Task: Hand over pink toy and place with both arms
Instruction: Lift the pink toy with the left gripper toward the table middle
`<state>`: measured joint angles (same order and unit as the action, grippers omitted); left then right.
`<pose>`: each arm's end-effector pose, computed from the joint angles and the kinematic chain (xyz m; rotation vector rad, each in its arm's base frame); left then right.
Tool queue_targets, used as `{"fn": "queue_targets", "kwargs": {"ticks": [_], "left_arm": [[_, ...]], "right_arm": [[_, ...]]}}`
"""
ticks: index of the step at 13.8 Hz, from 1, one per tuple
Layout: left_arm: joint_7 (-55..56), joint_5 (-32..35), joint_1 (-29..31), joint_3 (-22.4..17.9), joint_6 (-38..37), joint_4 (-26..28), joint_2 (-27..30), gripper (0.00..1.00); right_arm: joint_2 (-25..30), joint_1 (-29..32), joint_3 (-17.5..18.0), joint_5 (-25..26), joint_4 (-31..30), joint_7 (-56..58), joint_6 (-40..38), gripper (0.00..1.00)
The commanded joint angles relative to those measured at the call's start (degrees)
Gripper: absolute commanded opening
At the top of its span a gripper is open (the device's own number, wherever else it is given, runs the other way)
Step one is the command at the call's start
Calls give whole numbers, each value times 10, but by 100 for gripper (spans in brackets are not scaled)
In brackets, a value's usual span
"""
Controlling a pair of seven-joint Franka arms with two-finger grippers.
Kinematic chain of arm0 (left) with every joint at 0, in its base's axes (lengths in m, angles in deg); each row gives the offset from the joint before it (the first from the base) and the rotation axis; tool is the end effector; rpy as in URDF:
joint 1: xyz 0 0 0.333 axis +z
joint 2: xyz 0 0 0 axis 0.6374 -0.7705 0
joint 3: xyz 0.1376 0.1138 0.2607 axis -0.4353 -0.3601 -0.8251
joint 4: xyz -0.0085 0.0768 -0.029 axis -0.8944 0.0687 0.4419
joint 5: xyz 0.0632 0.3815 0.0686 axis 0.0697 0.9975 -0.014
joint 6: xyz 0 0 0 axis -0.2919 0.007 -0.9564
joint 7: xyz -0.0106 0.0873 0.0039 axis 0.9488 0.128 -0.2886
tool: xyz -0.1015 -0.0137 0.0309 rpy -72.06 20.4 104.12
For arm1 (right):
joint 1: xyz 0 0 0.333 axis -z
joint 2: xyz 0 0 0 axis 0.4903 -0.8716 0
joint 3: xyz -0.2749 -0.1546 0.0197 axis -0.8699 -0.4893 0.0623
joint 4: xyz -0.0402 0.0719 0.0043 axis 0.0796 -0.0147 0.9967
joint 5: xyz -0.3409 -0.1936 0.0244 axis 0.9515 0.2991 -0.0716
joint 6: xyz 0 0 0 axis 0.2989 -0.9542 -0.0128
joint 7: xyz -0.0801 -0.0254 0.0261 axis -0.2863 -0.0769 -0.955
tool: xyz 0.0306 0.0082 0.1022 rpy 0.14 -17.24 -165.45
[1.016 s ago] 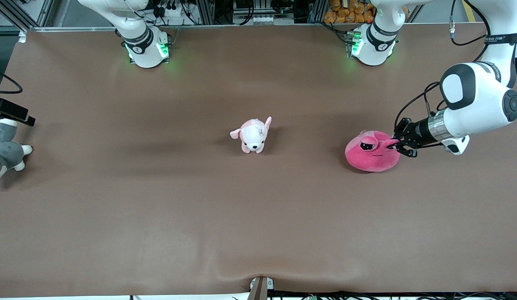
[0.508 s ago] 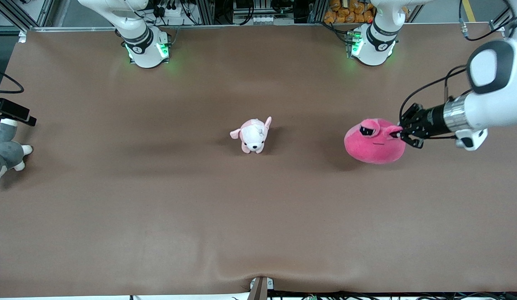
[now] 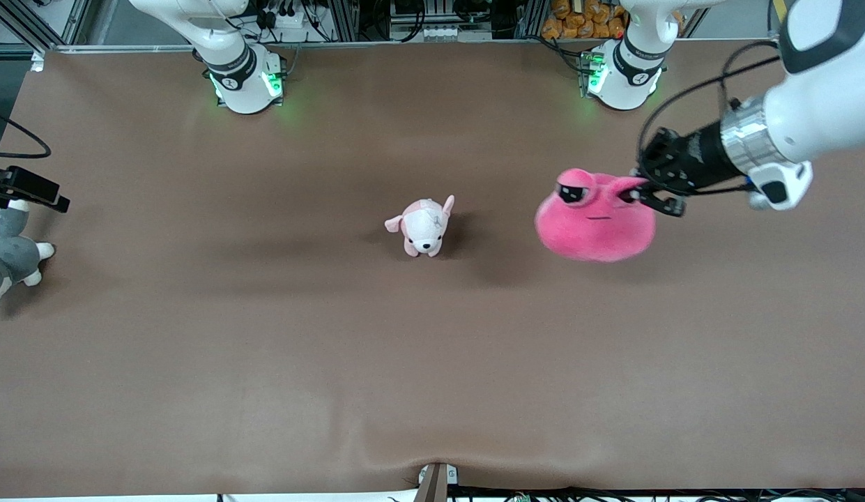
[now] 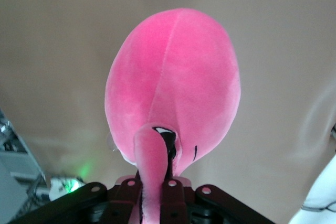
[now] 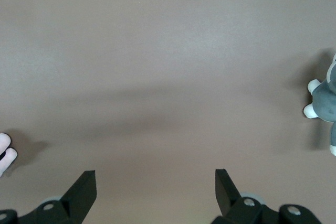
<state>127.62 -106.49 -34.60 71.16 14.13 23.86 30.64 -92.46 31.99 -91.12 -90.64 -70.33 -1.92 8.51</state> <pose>0.5474 -0.1834 0.5911 2.0171 2.0440 -0.6234 0.5759 -0.0613 0.6217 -3.1052 0.1513 0.0741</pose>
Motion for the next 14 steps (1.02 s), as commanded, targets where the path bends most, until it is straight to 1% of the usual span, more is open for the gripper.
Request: {"fn": "queue_targets", "kwargs": {"ticks": [1, 2, 3, 4, 6, 7, 8, 10, 11, 14], "left_arm": [[60, -18, -7, 31, -12, -45, -11, 0], [82, -27, -10, 45, -9, -48, -12, 0], [134, -46, -10, 60, -2, -52, -22, 0], [188, -56, -15, 63, 10, -68, -35, 0], [212, -54, -58, 61, 30, -90, -48, 0], [222, -52, -74, 61, 48, -90, -49, 0], [235, -50, -87, 62, 62, -90, -49, 0], [273, -47, -118, 61, 100, -90, -53, 0], [291, -44, -128, 61, 117, -90, -55, 0], [318, -37, -160, 61, 141, -92, -65, 0]], "right_arm": [[7, -4, 2, 8, 2, -13, -6, 100], [7, -6, 2, 8, 3, -16, -6, 100], [7, -6, 1, 7, 4, -25, -6, 100], [7, -6, 1, 6, 4, -26, -6, 100], [7, -7, 1, 7, 3, -36, -7, 100], [7, -11, 2, 3, 4, -77, -13, 100], [7, -27, 6, -2, 4, -151, -17, 100], [4, -73, 7, -4, 5, -311, -17, 100], [3, -92, 7, -6, 5, -363, -17, 100], [2, -109, 7, -58, 4, -463, -26, 100]]}}
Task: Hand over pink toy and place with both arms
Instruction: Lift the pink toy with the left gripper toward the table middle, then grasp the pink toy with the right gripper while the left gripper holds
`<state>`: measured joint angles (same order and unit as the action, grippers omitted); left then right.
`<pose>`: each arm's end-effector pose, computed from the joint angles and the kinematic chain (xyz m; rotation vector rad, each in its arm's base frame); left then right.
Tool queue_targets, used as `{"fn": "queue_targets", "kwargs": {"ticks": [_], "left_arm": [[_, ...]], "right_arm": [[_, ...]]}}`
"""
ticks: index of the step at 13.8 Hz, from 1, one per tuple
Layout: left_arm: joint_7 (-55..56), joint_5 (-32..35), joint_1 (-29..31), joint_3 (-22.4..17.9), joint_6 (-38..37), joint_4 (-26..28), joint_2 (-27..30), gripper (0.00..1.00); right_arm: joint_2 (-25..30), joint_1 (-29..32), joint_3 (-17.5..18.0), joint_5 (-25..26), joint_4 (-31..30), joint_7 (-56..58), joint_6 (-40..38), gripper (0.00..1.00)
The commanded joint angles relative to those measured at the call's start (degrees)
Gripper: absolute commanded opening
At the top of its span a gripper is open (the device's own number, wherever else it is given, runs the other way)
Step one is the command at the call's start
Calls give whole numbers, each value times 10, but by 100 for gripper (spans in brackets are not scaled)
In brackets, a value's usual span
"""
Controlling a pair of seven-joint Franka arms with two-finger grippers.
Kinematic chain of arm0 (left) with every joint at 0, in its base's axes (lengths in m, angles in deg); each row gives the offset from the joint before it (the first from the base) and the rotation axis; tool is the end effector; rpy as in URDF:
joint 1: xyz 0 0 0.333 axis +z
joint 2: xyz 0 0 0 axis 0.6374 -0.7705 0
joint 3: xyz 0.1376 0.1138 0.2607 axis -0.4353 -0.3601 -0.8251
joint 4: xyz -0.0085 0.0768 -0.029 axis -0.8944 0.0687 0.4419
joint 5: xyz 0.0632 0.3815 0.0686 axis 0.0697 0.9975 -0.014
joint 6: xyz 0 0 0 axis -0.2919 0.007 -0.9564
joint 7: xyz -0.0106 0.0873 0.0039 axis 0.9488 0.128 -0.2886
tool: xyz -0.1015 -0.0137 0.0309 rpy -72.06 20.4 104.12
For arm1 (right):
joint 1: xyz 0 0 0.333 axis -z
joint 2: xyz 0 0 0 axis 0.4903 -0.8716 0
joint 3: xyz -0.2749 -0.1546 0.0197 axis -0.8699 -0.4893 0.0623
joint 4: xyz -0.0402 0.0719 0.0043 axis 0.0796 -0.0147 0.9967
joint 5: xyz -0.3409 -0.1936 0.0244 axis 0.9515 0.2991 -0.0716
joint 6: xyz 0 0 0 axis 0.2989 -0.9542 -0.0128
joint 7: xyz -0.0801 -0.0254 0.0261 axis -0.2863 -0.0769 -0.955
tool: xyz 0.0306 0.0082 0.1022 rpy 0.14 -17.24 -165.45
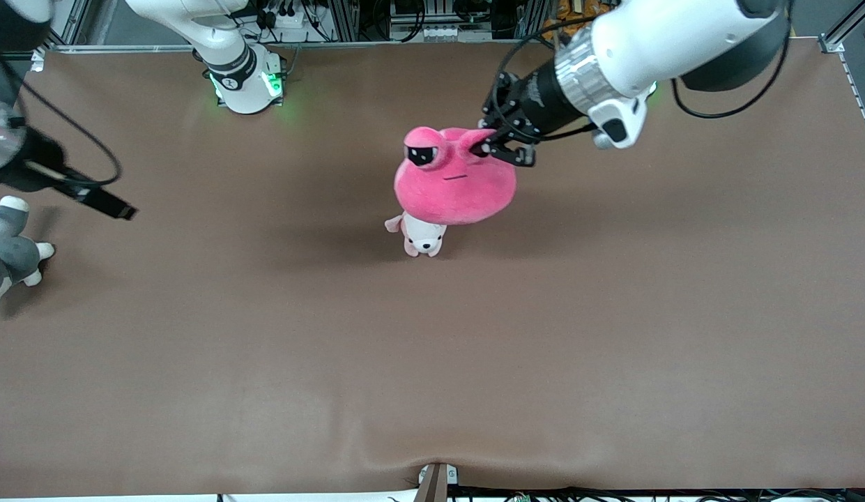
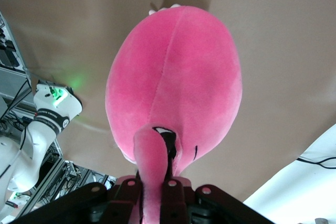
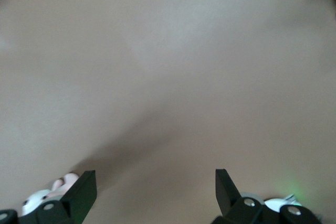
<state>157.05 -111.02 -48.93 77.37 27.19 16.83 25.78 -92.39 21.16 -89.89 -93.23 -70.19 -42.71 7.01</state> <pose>0.4983 -0.3736 0.6304 1.7001 2.1563 -0.7976 0.5723 0.0646 0.6216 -2.9596 0.9077 0.1487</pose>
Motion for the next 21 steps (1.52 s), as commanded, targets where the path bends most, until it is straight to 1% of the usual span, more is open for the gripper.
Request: {"fn": "queue_targets", "kwargs": {"ticks": [1, 5, 8, 10, 12, 14, 17, 19, 21], "left_arm": [[37, 8, -26, -1, 21, -22, -18, 0], [98, 24, -70, -1, 72, -23, -31, 0], [143, 26, -96, -2, 122, -23, -46, 0], [150, 26, -108, -2, 140, -23, -53, 0], [152, 27, -121, -4, 152, -22, -65, 0], [188, 53, -133, -6, 178, -23, -75, 0], [200, 63, -140, -6, 192, -30, -95, 0], [200, 63, -141, -6, 196, -30, -100, 0], [200, 63, -141, -6, 197, -30, -103, 0]], "right_arm": [[2, -5, -6, -60, 3, -100, -10, 100], [-8, -52, -7, -147, 5, -272, -1, 100], [-9, -76, -6, -186, 7, -365, -1, 100], [-9, -95, -6, -192, 17, -394, 0, 100], [-10, -111, -6, -206, 20, -431, 16, 100], [-10, -138, -6, -217, 27, -476, 29, 100], [-21, -176, -7, -218, 28, -537, 73, 100], [-29, -190, -7, -217, 28, -550, 79, 100], [-38, -190, -7, -216, 29, -550, 93, 100]]}}
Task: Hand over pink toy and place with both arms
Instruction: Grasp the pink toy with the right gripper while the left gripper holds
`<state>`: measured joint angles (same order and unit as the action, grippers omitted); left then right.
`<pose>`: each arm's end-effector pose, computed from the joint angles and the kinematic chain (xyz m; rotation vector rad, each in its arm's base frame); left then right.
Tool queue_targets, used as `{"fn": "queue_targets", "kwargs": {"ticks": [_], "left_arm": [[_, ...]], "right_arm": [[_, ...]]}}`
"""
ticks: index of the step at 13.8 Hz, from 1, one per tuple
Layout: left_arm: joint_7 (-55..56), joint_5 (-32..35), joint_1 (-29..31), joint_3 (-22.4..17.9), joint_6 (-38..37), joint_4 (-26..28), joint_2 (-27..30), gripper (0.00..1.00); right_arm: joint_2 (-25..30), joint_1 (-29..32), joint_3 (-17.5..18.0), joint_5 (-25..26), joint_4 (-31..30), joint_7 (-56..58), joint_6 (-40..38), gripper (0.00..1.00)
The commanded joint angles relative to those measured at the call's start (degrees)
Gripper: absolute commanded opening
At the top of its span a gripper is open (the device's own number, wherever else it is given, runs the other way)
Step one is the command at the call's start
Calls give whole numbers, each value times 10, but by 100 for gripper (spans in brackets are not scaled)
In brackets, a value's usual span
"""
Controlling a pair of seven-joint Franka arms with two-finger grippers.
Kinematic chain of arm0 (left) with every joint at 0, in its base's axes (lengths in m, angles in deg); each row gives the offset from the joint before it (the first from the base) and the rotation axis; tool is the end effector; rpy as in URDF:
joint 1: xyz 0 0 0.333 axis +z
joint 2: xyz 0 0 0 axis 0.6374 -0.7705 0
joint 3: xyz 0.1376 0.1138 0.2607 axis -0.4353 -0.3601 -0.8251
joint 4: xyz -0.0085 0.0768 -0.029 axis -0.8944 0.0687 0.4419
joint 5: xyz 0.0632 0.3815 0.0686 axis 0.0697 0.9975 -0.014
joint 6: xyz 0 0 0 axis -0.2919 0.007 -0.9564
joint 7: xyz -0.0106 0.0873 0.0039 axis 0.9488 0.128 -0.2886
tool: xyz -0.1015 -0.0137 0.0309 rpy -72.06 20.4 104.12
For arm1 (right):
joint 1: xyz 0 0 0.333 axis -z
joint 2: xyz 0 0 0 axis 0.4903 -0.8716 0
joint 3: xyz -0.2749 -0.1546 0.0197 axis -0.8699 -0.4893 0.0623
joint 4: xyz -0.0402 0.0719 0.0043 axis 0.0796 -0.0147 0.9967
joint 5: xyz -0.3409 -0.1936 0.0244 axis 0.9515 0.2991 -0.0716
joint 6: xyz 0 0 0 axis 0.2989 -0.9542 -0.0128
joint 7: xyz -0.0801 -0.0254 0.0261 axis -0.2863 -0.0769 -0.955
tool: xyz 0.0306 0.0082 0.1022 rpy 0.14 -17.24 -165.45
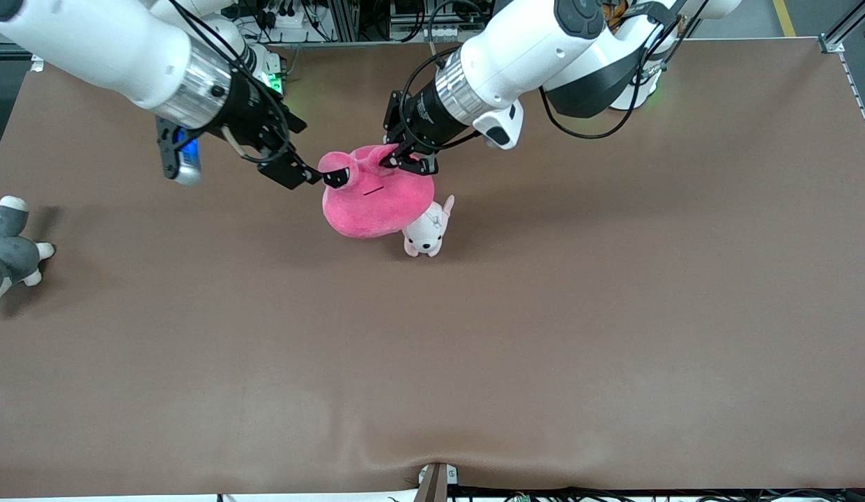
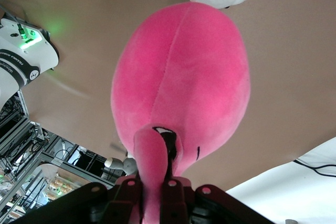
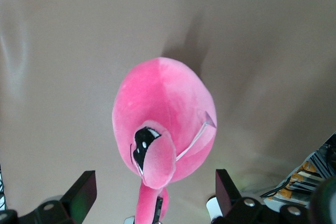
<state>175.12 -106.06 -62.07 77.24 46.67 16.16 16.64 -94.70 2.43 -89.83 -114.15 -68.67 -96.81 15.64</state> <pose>0.4778 -0.4915 0.5722 1.4250 2.2786 -0.8412 0.5318 0.2896 0.6329 -2.3096 1.6174 0.4933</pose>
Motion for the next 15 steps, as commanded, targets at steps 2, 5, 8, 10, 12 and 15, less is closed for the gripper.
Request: {"fn": "queue_targets", "kwargs": {"ticks": [2, 5, 8, 10, 12, 15], "left_arm": [[18, 13, -11, -5, 3, -23, -11, 0], [17, 13, -11, -3, 3, -23, -11, 0], [17, 12, -10, -3, 3, -23, -10, 0], [17, 12, -10, -3, 3, -23, -10, 0], [18, 12, -11, -3, 3, -23, -11, 0], [19, 12, -11, -2, 7, -23, -11, 0]], "right_arm": [[-25, -2, -7, -5, 14, -8, 19, 100], [-34, -5, -7, -3, 13, -8, 23, 100], [-34, -7, -8, -3, 14, -9, 28, 100], [-34, -7, -8, -4, 14, -9, 27, 100], [-34, -11, -7, -7, 14, -9, 21, 100], [-33, -24, -7, -8, 14, -8, 14, 100]]}}
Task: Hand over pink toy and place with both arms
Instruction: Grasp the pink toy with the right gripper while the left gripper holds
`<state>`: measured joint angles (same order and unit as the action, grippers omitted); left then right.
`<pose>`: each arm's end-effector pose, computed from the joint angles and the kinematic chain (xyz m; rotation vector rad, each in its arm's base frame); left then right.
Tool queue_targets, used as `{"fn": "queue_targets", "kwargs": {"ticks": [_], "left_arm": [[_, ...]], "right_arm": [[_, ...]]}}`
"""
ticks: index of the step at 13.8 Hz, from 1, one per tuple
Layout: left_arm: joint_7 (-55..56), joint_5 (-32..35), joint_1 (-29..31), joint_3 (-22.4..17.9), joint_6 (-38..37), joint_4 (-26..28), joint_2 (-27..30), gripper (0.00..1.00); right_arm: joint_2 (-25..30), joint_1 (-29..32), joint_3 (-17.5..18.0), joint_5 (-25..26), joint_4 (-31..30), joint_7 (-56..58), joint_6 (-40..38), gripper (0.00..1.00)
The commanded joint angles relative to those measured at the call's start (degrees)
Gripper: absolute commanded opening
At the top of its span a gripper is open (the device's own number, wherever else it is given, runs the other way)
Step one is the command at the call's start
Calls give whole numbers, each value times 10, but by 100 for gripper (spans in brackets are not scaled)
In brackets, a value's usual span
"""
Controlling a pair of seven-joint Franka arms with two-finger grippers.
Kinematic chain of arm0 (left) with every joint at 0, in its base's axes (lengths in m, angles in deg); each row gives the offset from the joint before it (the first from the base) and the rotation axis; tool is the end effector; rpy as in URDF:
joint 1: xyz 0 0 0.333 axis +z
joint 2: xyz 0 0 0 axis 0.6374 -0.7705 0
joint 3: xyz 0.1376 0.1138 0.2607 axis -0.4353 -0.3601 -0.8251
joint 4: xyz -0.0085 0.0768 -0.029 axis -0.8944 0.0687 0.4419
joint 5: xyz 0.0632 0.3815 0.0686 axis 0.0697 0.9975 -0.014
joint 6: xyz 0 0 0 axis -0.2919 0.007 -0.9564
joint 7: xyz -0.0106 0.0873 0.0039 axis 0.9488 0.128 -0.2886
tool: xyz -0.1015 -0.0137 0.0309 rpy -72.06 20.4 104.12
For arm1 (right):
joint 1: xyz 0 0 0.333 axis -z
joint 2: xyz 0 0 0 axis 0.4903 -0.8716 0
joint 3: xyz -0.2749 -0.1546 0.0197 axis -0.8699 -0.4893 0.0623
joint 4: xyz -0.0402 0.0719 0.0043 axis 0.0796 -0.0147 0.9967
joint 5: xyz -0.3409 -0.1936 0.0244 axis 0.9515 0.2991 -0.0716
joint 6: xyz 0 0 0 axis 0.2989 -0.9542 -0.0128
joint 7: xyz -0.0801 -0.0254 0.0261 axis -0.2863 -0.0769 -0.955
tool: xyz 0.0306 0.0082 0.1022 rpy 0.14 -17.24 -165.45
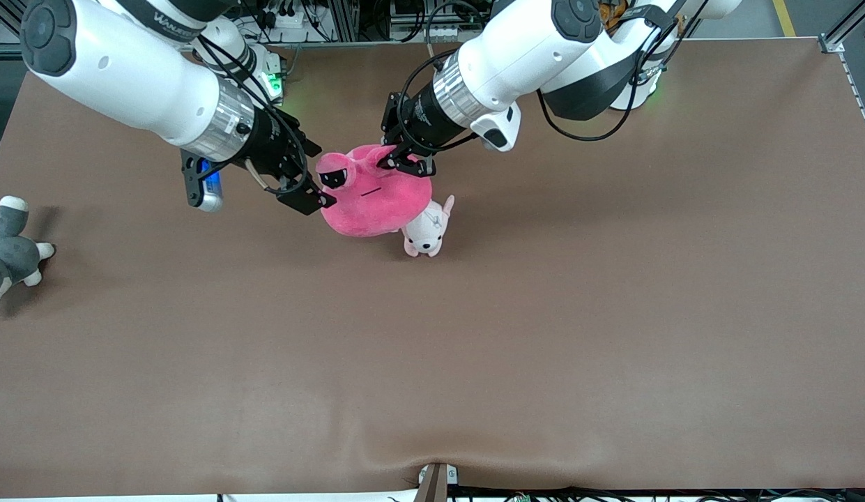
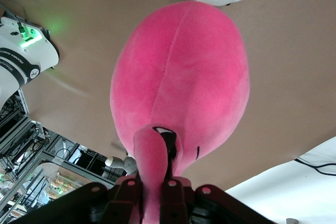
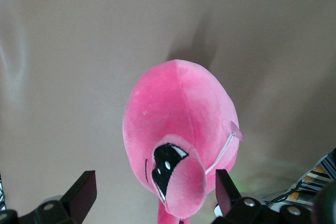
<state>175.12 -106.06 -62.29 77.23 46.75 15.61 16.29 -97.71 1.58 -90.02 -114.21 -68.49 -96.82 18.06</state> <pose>0.4782 -0.4936 0.5734 1.4249 2.2725 -0.8457 0.5463 0.3033 0.6058 -2.3095 1.6327 0.4986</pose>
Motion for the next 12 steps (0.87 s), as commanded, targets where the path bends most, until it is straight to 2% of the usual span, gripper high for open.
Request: {"fn": "queue_targets", "kwargs": {"ticks": [1, 4, 5, 6, 7, 9, 10, 11, 12], "left_arm": [[19, 12, -8, -2, 6, -18, -8, 0], [19, 12, -8, -2, 6, -18, -8, 0], [19, 12, -8, -2, 6, -18, -9, 0], [19, 12, -8, -2, 6, -18, -8, 0], [19, 12, -8, -2, 6, -18, -8, 0], [19, 12, -9, -2, 6, -18, -10, 0], [18, 12, -9, -2, 6, -18, -10, 0], [18, 12, -9, -2, 6, -18, -10, 0], [17, 12, -9, -2, 7, -18, -10, 0]], "right_arm": [[-3, -17, -5, -7, 11, -8, -11, 100], [-4, -19, -5, -6, 9, -8, -12, 100], [-4, -18, -5, -6, 9, -7, -12, 83], [-4, -18, -5, -5, 9, -7, -12, 61], [-4, -18, -5, -4, 8, -7, -12, 46], [-4, -22, -5, 1, 4, -9, -12, 25], [-4, -23, -5, 1, 4, -8, -12, 8], [-4, -23, -5, 1, 2, 0, -12, 0], [-4, -23, -5, 1, 1, 3, -12, 0]]}}
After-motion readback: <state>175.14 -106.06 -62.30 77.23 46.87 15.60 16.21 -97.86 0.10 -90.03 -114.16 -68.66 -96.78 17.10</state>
